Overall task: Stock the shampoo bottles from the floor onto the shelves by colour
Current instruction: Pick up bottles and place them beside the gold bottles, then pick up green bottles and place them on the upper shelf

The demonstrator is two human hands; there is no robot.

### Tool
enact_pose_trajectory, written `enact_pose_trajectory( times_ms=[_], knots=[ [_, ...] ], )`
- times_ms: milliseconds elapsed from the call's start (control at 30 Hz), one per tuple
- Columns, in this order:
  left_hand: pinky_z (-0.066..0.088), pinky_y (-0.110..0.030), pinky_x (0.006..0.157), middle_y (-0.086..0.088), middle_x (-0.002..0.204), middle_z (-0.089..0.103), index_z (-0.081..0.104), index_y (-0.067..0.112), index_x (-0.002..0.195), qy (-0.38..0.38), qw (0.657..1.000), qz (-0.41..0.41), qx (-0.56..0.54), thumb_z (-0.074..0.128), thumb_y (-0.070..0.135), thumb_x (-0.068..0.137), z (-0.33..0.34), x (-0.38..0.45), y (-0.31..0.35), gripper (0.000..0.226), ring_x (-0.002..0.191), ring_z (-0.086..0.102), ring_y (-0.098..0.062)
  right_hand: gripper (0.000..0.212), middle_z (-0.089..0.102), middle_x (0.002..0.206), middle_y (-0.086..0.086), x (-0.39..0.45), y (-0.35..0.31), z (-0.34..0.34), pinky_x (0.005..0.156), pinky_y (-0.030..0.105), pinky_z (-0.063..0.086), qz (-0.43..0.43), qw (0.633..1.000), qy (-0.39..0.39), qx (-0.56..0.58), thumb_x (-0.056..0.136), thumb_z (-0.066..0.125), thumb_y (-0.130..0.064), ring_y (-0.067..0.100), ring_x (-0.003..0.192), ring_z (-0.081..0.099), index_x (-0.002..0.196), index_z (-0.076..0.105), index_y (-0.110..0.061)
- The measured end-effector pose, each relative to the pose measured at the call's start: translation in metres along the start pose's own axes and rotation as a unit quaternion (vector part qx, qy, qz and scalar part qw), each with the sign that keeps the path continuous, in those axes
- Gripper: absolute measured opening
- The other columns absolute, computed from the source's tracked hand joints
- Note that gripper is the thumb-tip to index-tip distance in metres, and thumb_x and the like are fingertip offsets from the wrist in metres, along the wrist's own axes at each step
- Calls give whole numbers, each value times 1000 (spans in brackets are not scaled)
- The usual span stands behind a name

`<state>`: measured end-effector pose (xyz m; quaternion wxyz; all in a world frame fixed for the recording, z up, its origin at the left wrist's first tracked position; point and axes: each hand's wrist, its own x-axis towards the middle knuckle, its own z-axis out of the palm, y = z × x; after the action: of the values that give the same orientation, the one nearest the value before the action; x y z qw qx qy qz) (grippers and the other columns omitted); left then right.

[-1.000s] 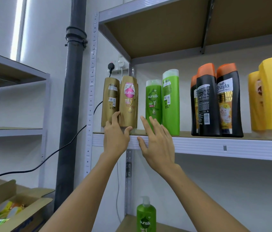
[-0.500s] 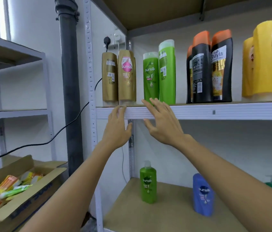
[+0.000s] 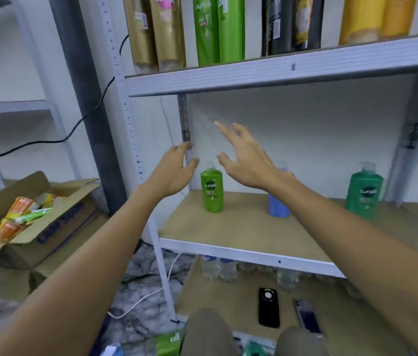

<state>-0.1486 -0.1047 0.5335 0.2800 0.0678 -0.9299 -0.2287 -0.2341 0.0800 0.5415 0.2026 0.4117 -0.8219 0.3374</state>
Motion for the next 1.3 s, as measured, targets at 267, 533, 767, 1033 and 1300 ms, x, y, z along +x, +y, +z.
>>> enact_pose_trajectory(
  times_ms=[267, 533, 767, 1033, 1300],
  knots=[
    [38, -38, 109, -13, 146, 49, 38, 18, 149, -46, 995, -70, -45, 49, 31, 104, 52, -84, -32, 48, 133, 48, -28, 71, 12, 166, 17, -81, 5, 61, 122, 40, 24, 41, 995, -74, 51, 100, 56, -31, 32, 153, 20, 161, 20, -32],
    [35, -35, 109, -13, 148, 48, 39, 13, 148, -91, 986, -131, -56, 49, 28, 105, 97, -144, -84, 47, 136, 45, -27, 74, 20, 163, 17, -134, 25, 147, 120, 38, 27, 75, 981, -159, 81, 98, 57, -30, 29, 152, 24, 161, 18, -27],
    [40, -34, 100, -17, 148, 45, 36, 12, 150, -151, 963, -219, -42, 49, 32, 105, 150, -189, -151, 51, 126, 53, -34, 76, 21, 162, 13, -179, 53, 236, 121, 39, 27, 135, 955, -243, 105, 101, 57, -33, 30, 150, 26, 162, 14, -24],
    [39, -35, 92, -19, 149, 35, 31, 19, 152, -230, 913, -334, -46, 53, 37, 103, 220, -249, -238, 57, 122, 52, -38, 79, 30, 157, 13, -236, 89, 330, 115, 40, 35, 202, 915, -329, 115, 99, 59, -33, 33, 141, 39, 162, 13, -28],
    [36, -45, 108, -20, 150, 35, 27, 24, 156, -334, 855, -395, -41, 52, 40, 102, 297, -323, -303, 61, 126, 49, -42, 77, 30, 159, 12, -308, 125, 407, 113, 44, 34, 249, 876, -402, 97, 100, 60, -30, 30, 142, 38, 162, 16, -25]
  ],
)
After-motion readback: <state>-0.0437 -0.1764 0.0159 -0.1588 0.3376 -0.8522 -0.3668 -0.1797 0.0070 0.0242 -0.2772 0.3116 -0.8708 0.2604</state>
